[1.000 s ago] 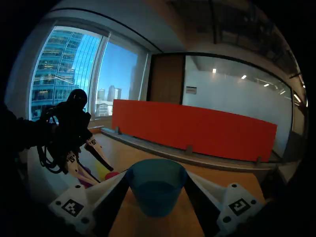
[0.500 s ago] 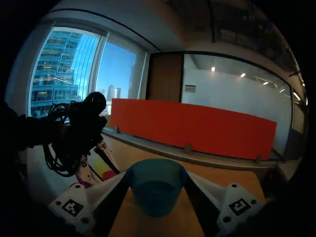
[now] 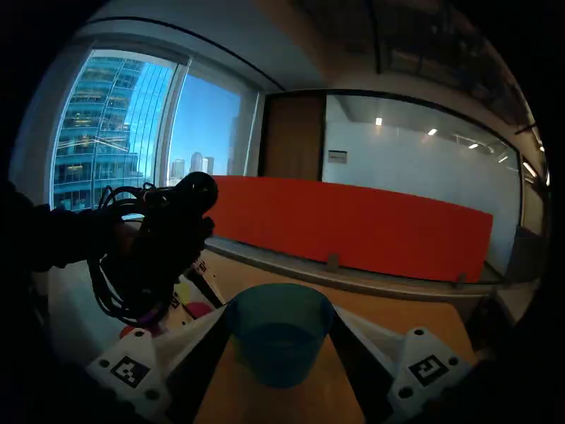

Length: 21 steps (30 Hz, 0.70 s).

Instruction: Pour water

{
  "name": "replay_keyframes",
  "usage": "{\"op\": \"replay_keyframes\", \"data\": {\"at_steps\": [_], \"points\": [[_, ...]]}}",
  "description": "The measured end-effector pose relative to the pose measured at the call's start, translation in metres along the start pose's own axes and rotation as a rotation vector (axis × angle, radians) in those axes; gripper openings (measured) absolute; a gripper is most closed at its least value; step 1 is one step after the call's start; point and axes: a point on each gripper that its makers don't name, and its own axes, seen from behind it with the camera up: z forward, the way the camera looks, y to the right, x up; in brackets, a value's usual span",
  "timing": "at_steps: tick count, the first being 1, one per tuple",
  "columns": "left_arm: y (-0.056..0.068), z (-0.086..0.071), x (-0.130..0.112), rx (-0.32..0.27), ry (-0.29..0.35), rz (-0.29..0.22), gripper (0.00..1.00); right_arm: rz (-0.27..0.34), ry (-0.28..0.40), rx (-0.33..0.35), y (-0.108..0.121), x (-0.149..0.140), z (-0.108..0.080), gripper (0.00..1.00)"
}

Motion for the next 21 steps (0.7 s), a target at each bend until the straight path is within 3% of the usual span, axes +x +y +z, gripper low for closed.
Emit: {"op": "replay_keyframes", "data": {"at_steps": [11,21], "points": [[-0.004,0.024,0.004,0.012,-0.039,-0.022,0.99,0.004,-0.004,-0.011,0.009,-0.003,-0.004,0.92],[-0.001,0.037,0.012,0.007,-0.043,-0.041,0.98,0.007,-0.007,-0.012,0.012,-0.005,-0.006,0.92]]}}
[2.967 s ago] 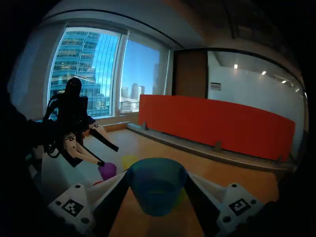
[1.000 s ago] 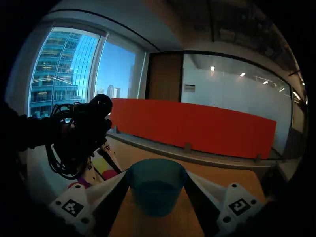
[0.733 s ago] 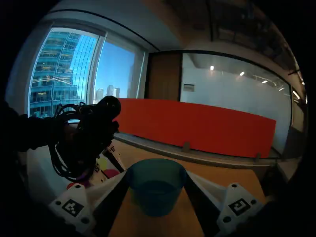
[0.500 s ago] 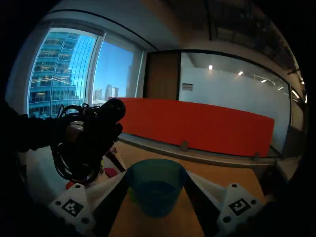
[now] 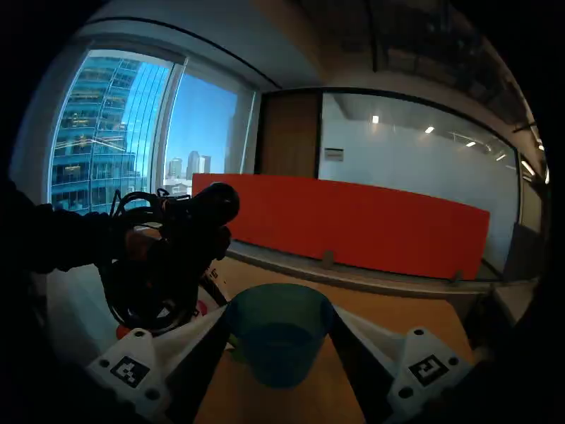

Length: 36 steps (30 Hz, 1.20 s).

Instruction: Pour water

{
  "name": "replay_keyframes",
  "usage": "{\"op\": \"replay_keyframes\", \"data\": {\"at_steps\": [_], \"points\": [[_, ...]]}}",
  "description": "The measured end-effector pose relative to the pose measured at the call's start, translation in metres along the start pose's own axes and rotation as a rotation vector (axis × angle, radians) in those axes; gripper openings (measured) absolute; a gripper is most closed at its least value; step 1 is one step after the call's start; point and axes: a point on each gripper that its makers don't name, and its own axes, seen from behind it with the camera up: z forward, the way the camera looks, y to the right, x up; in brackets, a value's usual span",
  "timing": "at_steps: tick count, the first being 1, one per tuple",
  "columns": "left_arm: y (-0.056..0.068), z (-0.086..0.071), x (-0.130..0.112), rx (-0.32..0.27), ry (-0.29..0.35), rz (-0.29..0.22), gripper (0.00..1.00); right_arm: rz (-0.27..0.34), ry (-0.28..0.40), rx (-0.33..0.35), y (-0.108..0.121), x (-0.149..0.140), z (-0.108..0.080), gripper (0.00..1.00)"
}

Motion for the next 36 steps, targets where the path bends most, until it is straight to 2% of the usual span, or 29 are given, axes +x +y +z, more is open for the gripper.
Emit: {"op": "replay_keyframes", "data": {"at_steps": [8,14,23,30,36], "points": [[-0.001,0.007,0.006,0.014,0.01,-0.009,0.98,0.001,0.001,-0.001,0.002,0.0,-0.001,0.92],[-0.002,0.011,0.005,0.026,0.011,-0.008,0.91,0.004,0.003,0.0,0.001,0.001,-0.003,0.92],[0.003,0.008,0.007,0.011,0.018,-0.02,0.9,0.003,0.005,-0.002,0.002,0.001,-0.004,0.92],[-0.001,-0.009,0.019,0.014,0.065,-0.023,0.9,0.007,0.009,-0.001,0.002,0.003,-0.006,0.92],[-0.001,-0.036,0.037,0.003,0.164,-0.045,0.9,0.001,0.016,-0.001,-0.001,0.007,-0.006,0.92]]}}
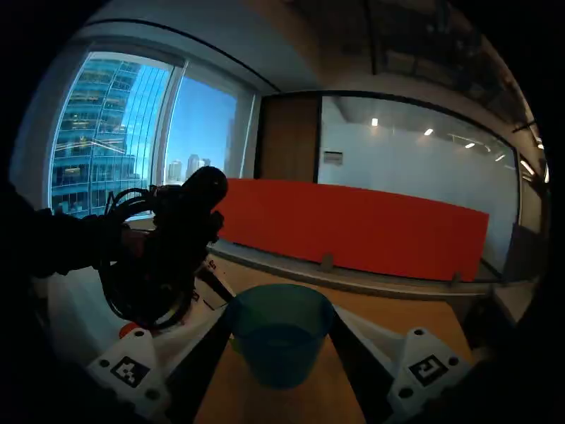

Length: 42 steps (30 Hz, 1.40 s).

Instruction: Pour water

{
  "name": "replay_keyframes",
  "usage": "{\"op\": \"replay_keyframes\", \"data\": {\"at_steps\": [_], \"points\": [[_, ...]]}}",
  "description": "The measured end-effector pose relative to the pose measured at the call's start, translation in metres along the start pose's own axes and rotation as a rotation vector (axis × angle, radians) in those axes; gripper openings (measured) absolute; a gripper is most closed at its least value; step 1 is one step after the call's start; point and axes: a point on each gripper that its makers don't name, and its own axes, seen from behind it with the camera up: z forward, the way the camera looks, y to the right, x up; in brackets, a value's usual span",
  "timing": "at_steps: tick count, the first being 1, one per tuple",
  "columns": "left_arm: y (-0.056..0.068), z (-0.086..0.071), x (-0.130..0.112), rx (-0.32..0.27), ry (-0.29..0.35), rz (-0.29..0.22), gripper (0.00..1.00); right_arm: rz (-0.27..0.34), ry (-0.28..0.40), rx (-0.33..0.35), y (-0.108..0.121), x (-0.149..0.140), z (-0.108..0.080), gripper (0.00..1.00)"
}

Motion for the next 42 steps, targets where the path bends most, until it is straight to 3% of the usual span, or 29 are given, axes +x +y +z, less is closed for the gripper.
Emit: {"op": "replay_keyframes", "data": {"at_steps": [9,21,30,33,42], "points": [[0.0,-0.038,0.039,0.002,0.199,0.004,0.9,-0.003,0.007,0.004,-0.005,0.006,0.001,0.92],[-0.015,-0.084,0.075,0.029,0.394,0.016,0.9,-0.008,0.012,0.013,-0.014,0.013,0.003,0.92],[-0.015,-0.114,0.099,0.022,0.545,0.016,0.91,-0.009,0.016,0.015,-0.017,0.017,0.004,0.92],[-0.015,-0.122,0.104,0.014,0.576,0.005,0.91,-0.009,0.016,0.017,-0.018,0.018,0.005,0.92],[-0.022,-0.127,0.102,0.039,0.578,0.011,0.91,-0.014,0.023,0.022,-0.022,0.023,0.005,0.92]]}}
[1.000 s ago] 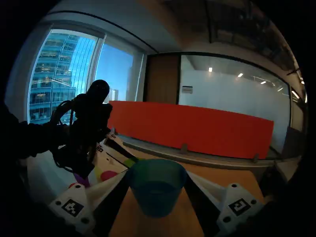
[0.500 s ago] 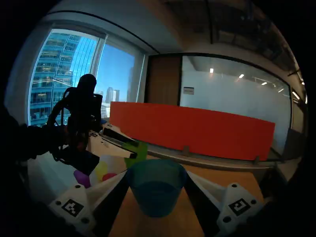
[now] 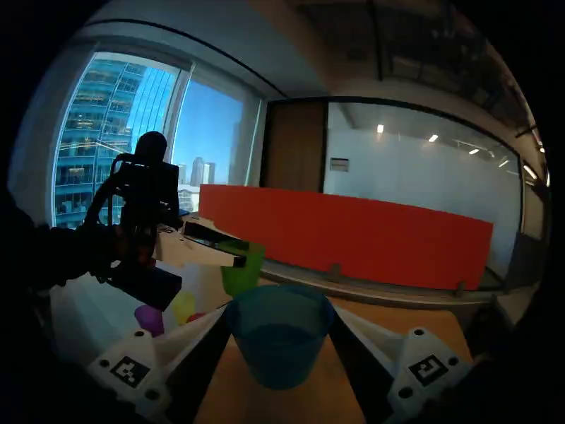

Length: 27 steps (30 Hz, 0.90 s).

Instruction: Pour water

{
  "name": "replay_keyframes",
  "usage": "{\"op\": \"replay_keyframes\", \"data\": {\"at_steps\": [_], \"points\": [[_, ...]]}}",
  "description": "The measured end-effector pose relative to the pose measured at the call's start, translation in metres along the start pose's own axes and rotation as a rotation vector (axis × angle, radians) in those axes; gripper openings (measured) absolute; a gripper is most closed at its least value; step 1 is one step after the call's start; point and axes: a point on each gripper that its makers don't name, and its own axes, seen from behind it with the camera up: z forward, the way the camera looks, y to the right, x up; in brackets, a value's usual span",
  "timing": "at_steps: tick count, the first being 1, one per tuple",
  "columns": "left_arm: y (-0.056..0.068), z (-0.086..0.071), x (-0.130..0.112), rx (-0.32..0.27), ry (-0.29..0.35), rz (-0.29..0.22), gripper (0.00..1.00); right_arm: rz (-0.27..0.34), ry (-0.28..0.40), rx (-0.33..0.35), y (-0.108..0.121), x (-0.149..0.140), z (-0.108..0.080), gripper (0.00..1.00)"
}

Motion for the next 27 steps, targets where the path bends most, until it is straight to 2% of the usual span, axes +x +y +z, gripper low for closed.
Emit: {"op": "replay_keyframes", "data": {"at_steps": [6,12,27], "points": [[0.0,-0.006,0.005,0.007,0.026,0.005,0.9,-0.001,0.0,0.002,-0.002,0.0,0.0,0.92],[-0.003,-0.021,0.007,0.024,0.044,0.011,0.9,-0.002,0.002,0.012,-0.006,0.003,0.002,0.92],[-0.016,-0.086,-0.002,0.093,0.058,-0.003,0.9,-0.009,0.009,0.091,-0.033,0.014,0.021,0.92]]}}
